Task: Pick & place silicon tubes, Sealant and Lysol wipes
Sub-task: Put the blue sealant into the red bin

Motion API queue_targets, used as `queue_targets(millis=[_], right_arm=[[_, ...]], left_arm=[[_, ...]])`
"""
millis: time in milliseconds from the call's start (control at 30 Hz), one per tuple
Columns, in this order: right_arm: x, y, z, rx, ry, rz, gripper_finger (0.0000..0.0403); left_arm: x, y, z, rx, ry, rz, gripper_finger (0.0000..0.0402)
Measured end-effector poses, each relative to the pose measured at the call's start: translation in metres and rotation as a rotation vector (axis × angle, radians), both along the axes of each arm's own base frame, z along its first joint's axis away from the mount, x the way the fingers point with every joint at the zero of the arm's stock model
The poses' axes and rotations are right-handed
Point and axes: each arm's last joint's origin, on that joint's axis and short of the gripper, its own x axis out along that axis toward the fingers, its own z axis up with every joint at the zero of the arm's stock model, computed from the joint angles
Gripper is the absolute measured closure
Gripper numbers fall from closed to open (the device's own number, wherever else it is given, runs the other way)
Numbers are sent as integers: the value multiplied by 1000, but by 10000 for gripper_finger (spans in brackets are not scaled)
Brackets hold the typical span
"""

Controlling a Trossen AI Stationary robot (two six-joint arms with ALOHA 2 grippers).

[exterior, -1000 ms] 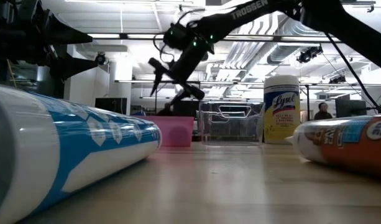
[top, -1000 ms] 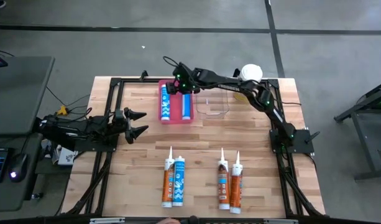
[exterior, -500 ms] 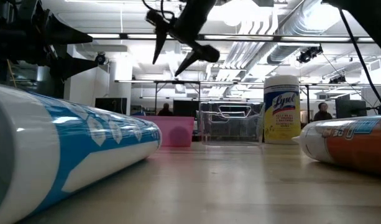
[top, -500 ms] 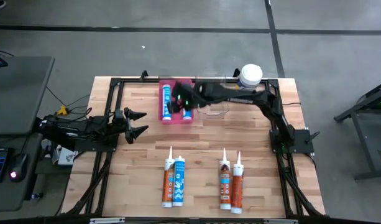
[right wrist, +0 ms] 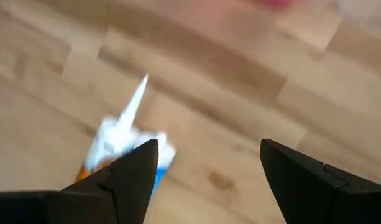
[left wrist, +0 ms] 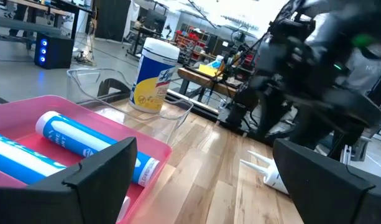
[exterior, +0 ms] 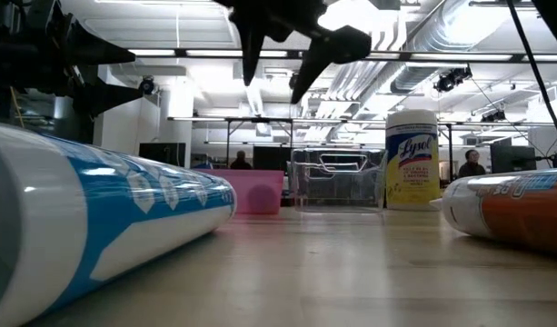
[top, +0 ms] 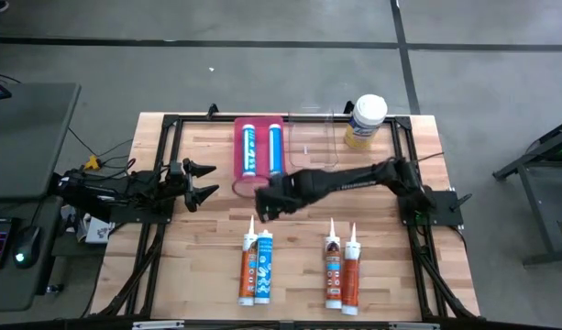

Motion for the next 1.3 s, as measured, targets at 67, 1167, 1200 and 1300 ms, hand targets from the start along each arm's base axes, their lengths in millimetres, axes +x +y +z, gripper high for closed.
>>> queue_targets(millis=[67, 1167, 1200, 1300], right_arm=[[0, 12, -5, 8, 14, 2, 125], [48, 81, -130, 399, 67, -226, 124], [47, 82, -132, 402, 80, -231, 124], [43, 82, -133, 394, 118, -236, 124]], left_arm=[[0, 0, 0, 0, 0, 0, 32], [0, 0, 0, 0, -1, 1, 32], [0, 0, 0, 0, -1, 2, 32], [0, 0, 0, 0, -1, 1, 32]])
